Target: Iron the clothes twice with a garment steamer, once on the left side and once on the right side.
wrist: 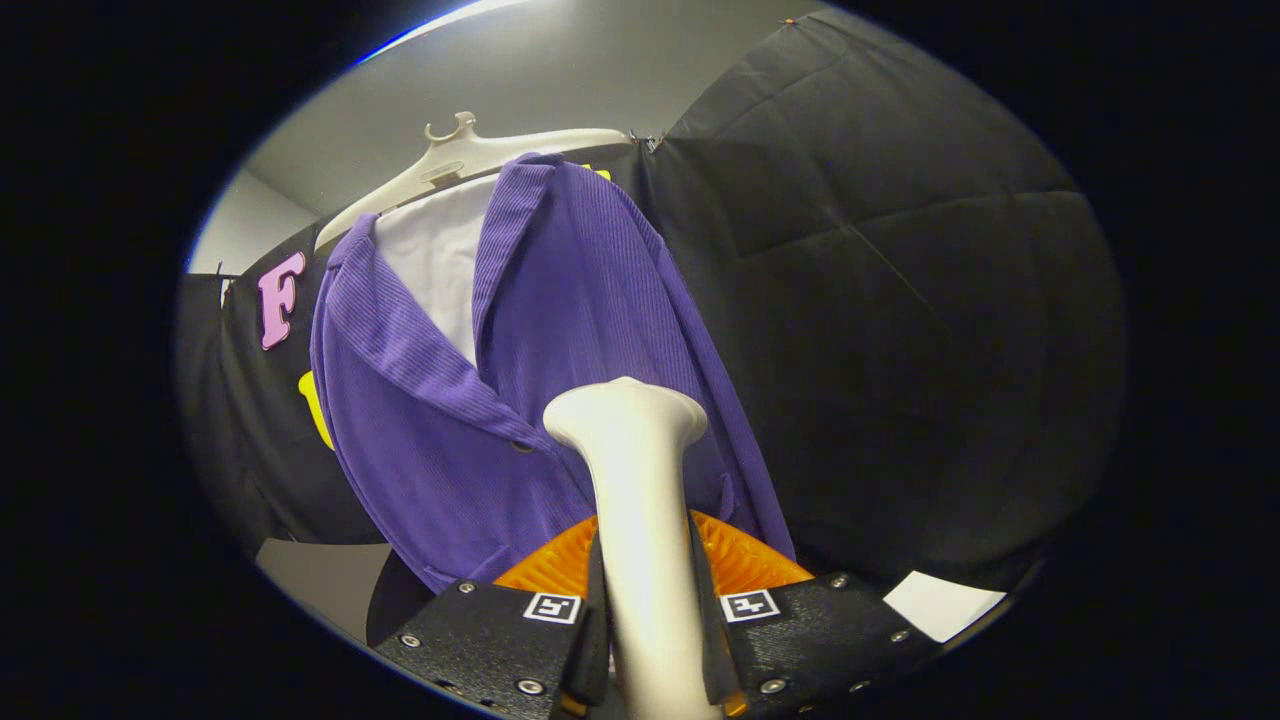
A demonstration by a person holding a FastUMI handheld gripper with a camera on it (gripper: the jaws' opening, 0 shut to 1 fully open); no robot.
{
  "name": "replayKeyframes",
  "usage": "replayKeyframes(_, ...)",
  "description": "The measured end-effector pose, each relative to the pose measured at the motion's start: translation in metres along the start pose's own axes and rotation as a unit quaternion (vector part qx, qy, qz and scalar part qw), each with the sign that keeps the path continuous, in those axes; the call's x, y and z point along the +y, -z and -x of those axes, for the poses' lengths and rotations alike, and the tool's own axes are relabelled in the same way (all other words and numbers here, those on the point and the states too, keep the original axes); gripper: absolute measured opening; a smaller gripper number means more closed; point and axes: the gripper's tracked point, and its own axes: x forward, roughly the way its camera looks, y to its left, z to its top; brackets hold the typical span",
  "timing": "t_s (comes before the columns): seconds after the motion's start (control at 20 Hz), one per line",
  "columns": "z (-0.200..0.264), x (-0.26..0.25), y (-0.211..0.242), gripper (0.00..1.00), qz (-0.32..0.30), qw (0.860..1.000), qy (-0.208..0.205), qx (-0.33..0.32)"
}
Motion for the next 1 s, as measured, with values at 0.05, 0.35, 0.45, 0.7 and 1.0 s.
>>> replayKeyframes(0.05,-0.002,-0.005,0.007,0.36,0.0,1.0,0.001,0.005)
replayKeyframes(0.35,0.001,-0.035,0.053,0.36,0.013,0.999,0.003,0.042)
replayKeyframes(0.45,-0.003,-0.039,0.068,0.36,0.014,0.998,-0.001,0.056)
replayKeyframes(0.7,0.003,-0.053,0.103,0.36,0.018,0.997,-0.016,0.072)
replayKeyframes(1.0,0.01,-0.064,0.125,0.36,0.001,0.997,-0.022,0.073)
